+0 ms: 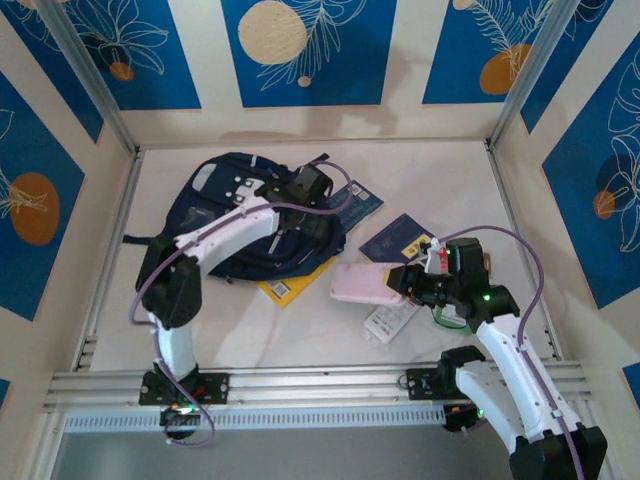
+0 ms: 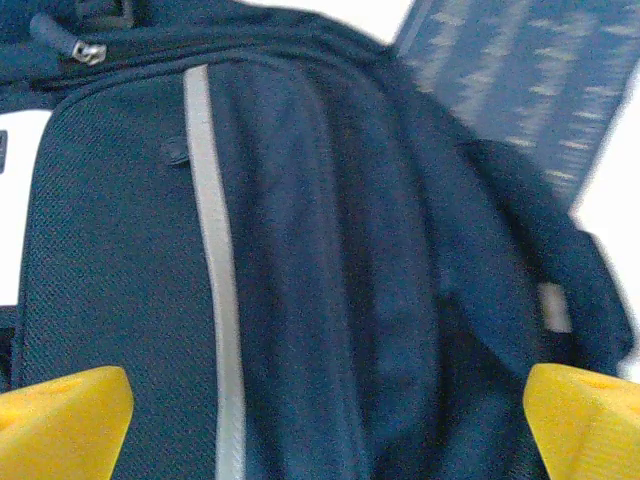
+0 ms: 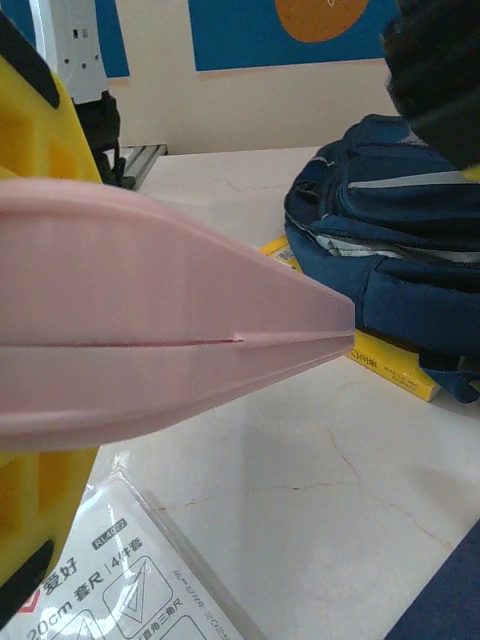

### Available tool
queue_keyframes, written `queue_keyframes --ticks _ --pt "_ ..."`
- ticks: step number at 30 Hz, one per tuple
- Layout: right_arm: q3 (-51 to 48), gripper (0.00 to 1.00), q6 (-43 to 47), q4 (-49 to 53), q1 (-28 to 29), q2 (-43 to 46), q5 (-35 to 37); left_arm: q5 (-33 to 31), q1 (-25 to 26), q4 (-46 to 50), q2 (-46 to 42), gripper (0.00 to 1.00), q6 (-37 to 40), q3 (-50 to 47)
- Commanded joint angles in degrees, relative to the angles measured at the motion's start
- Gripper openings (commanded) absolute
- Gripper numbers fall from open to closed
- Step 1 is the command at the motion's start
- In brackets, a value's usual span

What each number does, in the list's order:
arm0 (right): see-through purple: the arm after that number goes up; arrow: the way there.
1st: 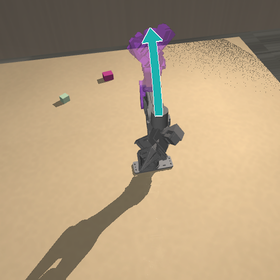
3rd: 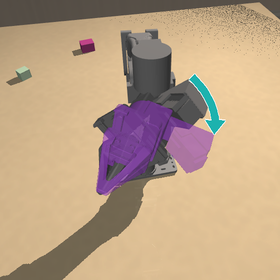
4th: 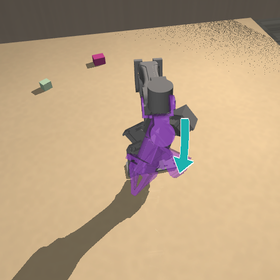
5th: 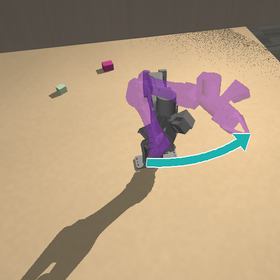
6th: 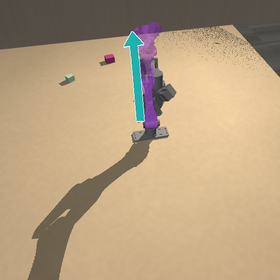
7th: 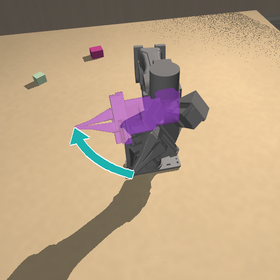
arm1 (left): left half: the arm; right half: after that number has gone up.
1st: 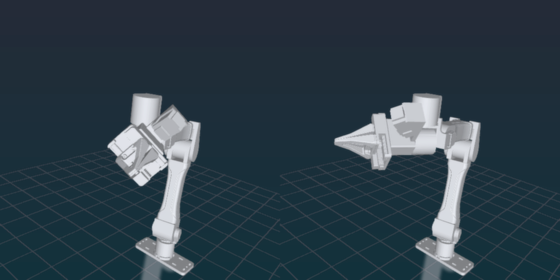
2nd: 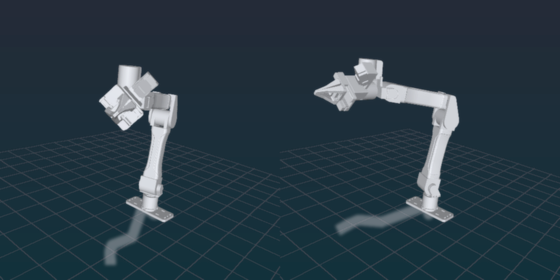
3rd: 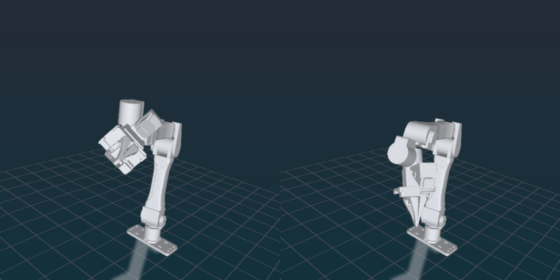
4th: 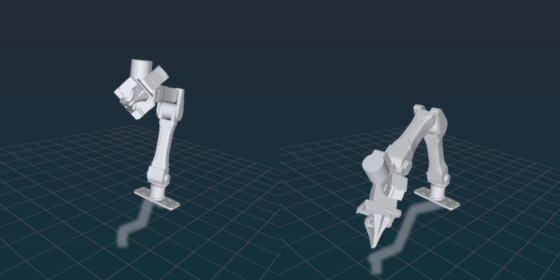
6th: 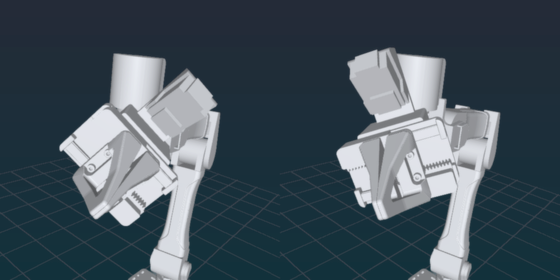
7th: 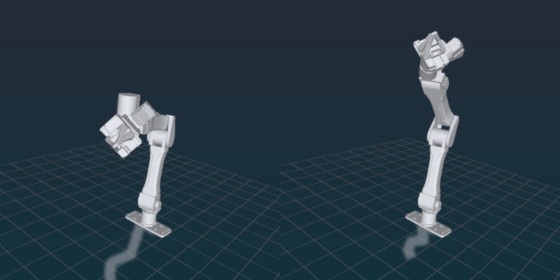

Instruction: Pack the student bag

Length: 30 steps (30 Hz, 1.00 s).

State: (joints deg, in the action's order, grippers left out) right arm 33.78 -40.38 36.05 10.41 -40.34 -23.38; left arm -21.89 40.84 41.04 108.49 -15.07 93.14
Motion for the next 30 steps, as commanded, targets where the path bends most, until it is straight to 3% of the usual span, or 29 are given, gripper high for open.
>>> queue_keyframes --ticks 1,11,22,24,28,30 --pt "0.3 0.25 1.4 -1.3 -0.6 0.7 -1.6 -2.9 -3.0 2.6 2.2 1.0 -2.0 3.2" --pt "-2.5 0.26 1.1 -5.0 -2.2 0.0 -3.5 8.8 -5.6 -0.8 8.4 1.0 -2.3 2.8" --pt "-2.7 0.26 0.7 -4.9 -2.6 0.6 -3.6 10.7 -5.5 -2.1 9.7 0.96 -2.5 1.1" --pt "-2.9 0.26 0.4 -5.0 -2.5 0.8 -3.8 9.9 -5.6 -2.6 9.6 0.87 -2.5 0.5" --pt "-2.5 0.26 0.1 -4.4 -2.6 1.7 -3.4 11.0 -6.9 -1.8 9.9 0.47 -3.3 0.8" --pt "-1.5 0.25 0.5 -3.1 -2.6 2.4 -2.2 13.1 -7.7 -2.5 8.8 0.34 -4.1 0.1"
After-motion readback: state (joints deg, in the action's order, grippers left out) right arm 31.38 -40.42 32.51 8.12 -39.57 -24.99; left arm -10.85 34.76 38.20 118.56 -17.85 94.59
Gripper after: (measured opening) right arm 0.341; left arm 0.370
